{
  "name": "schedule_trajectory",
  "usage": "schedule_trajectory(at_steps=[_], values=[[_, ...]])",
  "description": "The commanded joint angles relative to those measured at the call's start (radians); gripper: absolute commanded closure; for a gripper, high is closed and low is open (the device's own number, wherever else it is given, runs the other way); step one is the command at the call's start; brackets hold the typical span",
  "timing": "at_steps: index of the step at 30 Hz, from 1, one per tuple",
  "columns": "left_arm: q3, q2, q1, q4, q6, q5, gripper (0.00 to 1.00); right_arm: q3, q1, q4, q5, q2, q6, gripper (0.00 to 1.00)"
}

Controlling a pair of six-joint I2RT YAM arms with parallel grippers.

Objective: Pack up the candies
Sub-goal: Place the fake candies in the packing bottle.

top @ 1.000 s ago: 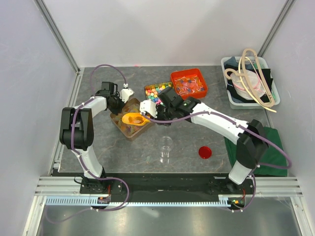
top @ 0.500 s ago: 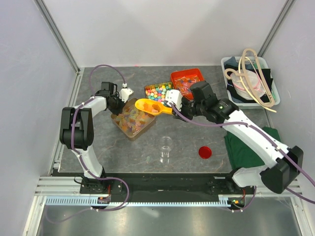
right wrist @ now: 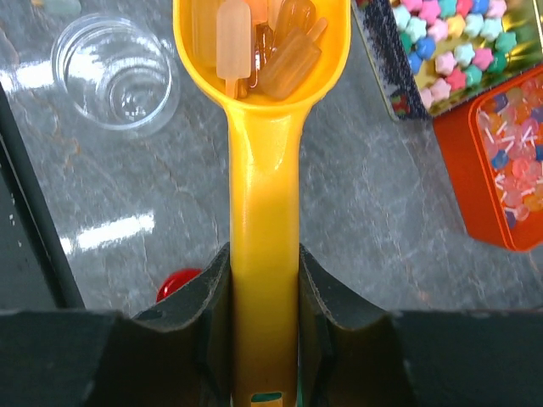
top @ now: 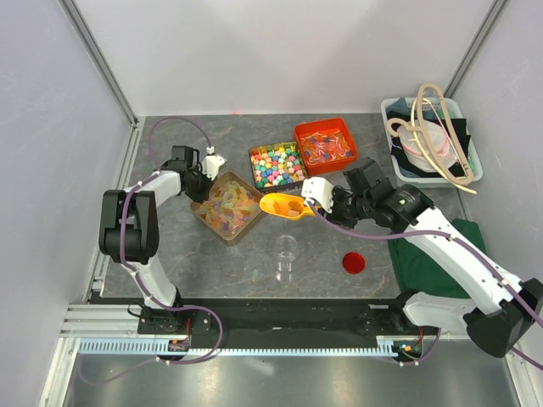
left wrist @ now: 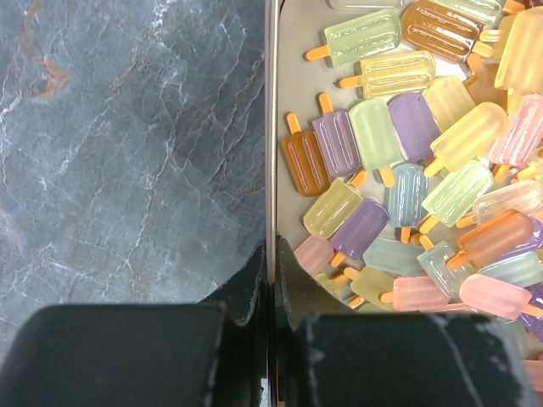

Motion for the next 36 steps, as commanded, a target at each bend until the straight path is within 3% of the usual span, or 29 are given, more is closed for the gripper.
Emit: schedule_trajectory(at_steps=[1, 15, 36], values=[[-0.015, -0.044, 0.018, -0.007, -0.045, -0.008, 0.98, -0.010, -0.003, -0.092, 0.043, -0.063, -0.039, 1.00], [0.021, -0.021, 0.038, -0.039, -0.074, -0.010, 0.98, -0.082, -0.001, -0.261, 0.086, -0.170, -0.090, 1.00], [0.029, 0.007, 0.038, -0.039, -0.099, -0.013, 0.98, 0.099, 0.075, -0.456, 0.208, -0.073, -0.147, 1.00]])
